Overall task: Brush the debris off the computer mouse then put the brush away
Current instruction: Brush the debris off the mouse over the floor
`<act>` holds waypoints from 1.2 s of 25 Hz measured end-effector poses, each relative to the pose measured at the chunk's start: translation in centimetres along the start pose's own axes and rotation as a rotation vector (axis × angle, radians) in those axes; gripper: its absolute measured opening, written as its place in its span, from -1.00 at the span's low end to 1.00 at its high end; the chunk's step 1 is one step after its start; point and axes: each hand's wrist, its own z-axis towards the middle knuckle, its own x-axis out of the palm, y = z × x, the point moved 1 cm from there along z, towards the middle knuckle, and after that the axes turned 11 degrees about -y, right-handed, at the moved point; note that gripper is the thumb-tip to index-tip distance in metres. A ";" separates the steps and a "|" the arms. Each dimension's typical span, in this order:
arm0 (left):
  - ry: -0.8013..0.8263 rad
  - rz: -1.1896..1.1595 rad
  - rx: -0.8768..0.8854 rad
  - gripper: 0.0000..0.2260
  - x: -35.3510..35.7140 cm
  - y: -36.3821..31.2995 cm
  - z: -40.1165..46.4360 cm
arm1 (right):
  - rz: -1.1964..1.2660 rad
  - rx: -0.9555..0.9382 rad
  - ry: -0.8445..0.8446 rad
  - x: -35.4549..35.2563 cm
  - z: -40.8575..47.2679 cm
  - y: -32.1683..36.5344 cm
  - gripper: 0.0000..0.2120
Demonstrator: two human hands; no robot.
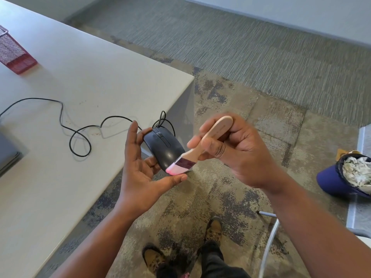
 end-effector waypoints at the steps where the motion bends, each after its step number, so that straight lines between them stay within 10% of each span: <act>1: 0.000 0.006 0.004 0.23 0.0 0.0 0.0 | -0.066 -0.002 0.021 -0.2 0.0 0.5 -0.88; 30: 0.022 0.073 0.051 0.29 -0.4 0.3 -0.1 | -0.501 -0.022 0.076 -0.9 1.5 3.0 -0.87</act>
